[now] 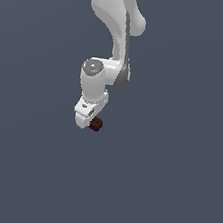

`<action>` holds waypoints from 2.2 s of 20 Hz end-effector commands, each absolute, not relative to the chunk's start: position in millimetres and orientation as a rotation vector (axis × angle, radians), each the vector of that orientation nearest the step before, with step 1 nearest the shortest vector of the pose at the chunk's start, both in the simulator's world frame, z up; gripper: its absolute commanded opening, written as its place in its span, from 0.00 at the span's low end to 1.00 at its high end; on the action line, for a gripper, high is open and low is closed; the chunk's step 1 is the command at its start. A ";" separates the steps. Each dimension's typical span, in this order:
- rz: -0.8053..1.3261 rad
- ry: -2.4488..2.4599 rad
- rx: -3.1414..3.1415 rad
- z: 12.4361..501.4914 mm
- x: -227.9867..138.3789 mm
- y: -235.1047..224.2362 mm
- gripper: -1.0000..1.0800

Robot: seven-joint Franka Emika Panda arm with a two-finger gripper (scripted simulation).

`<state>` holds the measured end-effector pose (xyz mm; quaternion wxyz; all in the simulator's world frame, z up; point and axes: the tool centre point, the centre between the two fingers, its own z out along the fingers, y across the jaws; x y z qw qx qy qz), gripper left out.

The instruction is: Pick up the object and move it to a goal position.

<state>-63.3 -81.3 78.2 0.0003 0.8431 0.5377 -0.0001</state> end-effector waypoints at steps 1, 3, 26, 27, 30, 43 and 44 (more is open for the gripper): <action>0.000 1.706 2.638 77.3 -64.2 -82.0 0.96; 0.000 1.710 2.636 77.1 -64.4 -82.1 0.96; 0.000 1.710 2.636 26.9 -64.9 -82.2 0.00; 0.000 1.710 2.636 26.9 -64.9 -82.2 0.00; 0.000 1.710 2.636 26.9 -64.9 -82.2 0.00; 0.001 1.709 2.635 29.4 -68.2 -46.4 0.00; 0.001 1.709 2.635 29.8 -69.0 -39.0 0.00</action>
